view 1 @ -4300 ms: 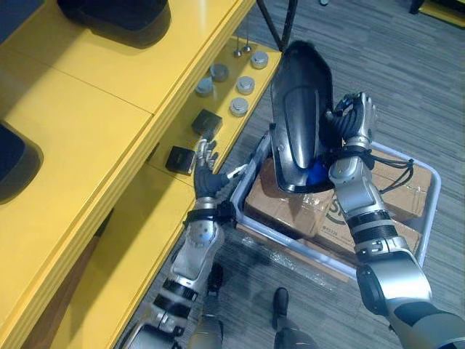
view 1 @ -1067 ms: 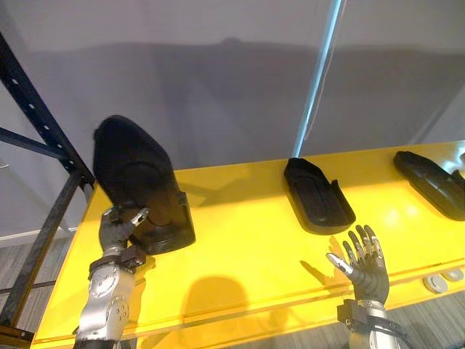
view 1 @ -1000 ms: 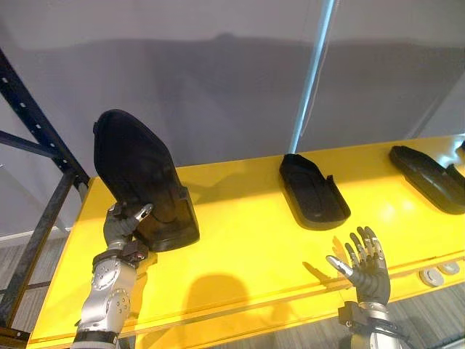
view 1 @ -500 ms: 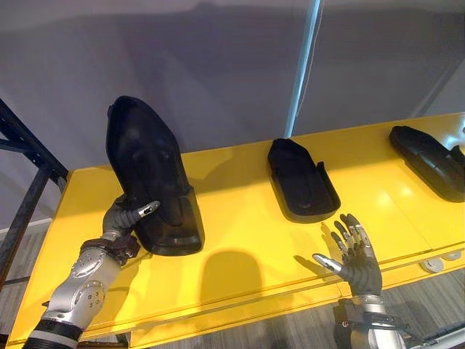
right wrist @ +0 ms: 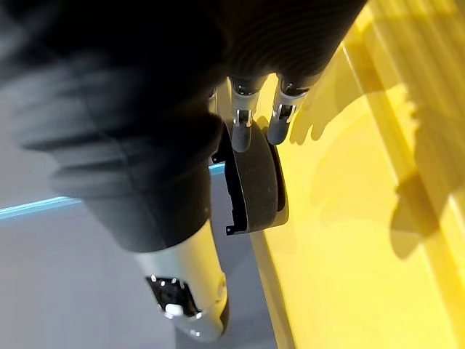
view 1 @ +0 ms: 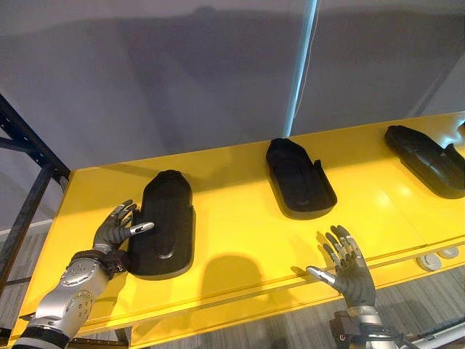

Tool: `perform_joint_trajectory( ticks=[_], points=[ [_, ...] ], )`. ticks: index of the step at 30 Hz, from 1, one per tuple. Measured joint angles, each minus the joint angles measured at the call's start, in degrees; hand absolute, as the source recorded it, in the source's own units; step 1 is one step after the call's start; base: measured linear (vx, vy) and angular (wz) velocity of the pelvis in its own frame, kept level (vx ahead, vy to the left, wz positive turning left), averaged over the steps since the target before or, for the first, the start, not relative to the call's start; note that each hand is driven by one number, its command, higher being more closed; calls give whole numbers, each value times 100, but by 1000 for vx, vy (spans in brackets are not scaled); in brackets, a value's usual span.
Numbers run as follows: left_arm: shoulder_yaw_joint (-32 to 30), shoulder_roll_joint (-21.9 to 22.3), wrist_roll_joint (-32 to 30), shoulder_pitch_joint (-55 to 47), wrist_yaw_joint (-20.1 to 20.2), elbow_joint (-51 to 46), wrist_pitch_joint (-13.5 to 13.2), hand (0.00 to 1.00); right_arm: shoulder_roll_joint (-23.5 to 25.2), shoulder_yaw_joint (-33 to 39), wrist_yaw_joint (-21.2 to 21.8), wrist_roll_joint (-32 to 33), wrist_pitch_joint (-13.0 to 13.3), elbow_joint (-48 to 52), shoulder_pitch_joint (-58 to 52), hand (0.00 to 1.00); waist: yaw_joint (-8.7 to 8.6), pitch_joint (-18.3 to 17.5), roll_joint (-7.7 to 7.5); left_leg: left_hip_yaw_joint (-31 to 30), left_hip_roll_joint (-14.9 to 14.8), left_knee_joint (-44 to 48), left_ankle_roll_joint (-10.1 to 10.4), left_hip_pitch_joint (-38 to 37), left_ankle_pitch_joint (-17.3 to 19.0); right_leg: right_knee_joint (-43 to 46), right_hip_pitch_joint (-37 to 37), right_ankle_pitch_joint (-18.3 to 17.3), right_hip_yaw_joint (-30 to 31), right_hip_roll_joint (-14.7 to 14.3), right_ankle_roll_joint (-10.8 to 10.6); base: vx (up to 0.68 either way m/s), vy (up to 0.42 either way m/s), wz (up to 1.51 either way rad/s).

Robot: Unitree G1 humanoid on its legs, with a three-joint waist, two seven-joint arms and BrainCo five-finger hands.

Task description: Walk over and take plastic housings, then place them on the shelf

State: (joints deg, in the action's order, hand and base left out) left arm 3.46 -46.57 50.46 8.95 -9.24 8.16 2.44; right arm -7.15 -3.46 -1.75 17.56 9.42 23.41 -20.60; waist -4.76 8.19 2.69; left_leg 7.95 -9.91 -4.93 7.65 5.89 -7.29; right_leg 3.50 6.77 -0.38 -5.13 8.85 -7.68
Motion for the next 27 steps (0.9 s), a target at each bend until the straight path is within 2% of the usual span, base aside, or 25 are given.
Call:
perform_joint_trajectory(
  ticks=[5,6,10,11,12,13,14,16,18,19,20,22,25,27],
  points=[
    [-516,882,-142,47,-442,-67,-7,0,31,-1,14,-11,-62,-6,28,0,-9,-3,-1,-28,0,1,1,-40,-1,-11,-54,0,-11,-1,1,14,7,1],
    [-681,1190,-154,48,-508,-223,-18,0,55,-2,14,-16,-78,-19,30,0,-6,-7,-2,-36,0,0,1,-57,-1,-13,-79,-1,-18,-1,2,0,0,0],
    [-1030,1958,-710,53,-742,-1179,-159,0,138,-1,37,-63,-125,-100,71,0,1,-40,-3,-43,0,-1,6,-110,-9,-4,-127,-1,-19,-1,2,-37,17,2],
    [-1177,2158,-829,58,-805,-1491,-179,100,138,4,58,-140,-127,-153,85,0,-3,-65,1,-45,0,-1,6,-143,-9,-11,-168,-1,-26,-1,2,-32,16,2],
    [-1323,2342,-957,71,-865,-1839,-211,100,138,4,69,-201,-132,-201,74,0,-1,-122,4,-48,0,-2,6,-148,-9,-13,-175,-2,-29,-2,2,0,0,0],
    [-1462,2553,-1397,95,-1000,-2298,-410,100,137,5,100,-244,-138,-218,70,0,-2,-186,18,-48,0,-2,6,-152,-9,-12,-178,-2,-26,-3,2,0,0,0],
    [-1546,2647,-1608,108,-1063,-2518,-490,100,139,9,120,-244,-138,-218,76,0,-2,-214,24,-47,0,-2,6,-157,-9,-11,-181,-2,-24,-2,2,0,0,0],
    [-1739,2995,-2570,114,-1309,-3305,-867,100,161,23,247,-244,-136,-217,83,0,7,-285,43,-47,0,-2,6,-241,-9,-17,-270,-3,-23,-2,1,0,0,0],
    [-1757,3304,-3242,-193,-1342,-3952,-1121,100,261,44,355,-242,-118,-210,80,0,7,-342,65,-47,0,-4,7,-267,-7,-18,-289,-4,-18,-2,0,0,0,0],
    [-1635,3503,-3649,-555,-1297,-4340,-1264,100,350,63,422,-241,-94,-209,67,0,4,-358,85,-46,0,-4,7,-272,-6,-16,-295,-5,-18,-1,0,0,0,0],
    [-1522,3602,-3802,-780,-1282,-4503,-1316,100,389,73,448,-239,-80,-209,52,0,5,-366,92,-45,0,-5,8,-274,-5,-17,-301,-6,-20,-1,-1,0,0,0],
    [-805,4015,-4189,-1909,-1109,-4932,-1426,100,521,77,556,-237,-41,-208,-5,0,11,-376,91,-47,-2,-24,15,-305,4,-23,-341,-28,-21,-1,11,-32,12,3],
    [-74,4342,-4375,-2853,-824,-4930,-1418,100,600,65,632,-237,14,-208,-12,0,40,-379,86,-48,-3,-27,18,-290,12,-64,-339,-70,-22,0,-50,-42,13,1],
    [295,4507,-4406,-3334,-585,-4590,-1407,100,599,7,647,-237,33,-209,-49,0,90,-383,87,-49,-3,-28,5,-281,21,-96,-347,-68,-21,-2,-54,-22,6,1]
  ],
)
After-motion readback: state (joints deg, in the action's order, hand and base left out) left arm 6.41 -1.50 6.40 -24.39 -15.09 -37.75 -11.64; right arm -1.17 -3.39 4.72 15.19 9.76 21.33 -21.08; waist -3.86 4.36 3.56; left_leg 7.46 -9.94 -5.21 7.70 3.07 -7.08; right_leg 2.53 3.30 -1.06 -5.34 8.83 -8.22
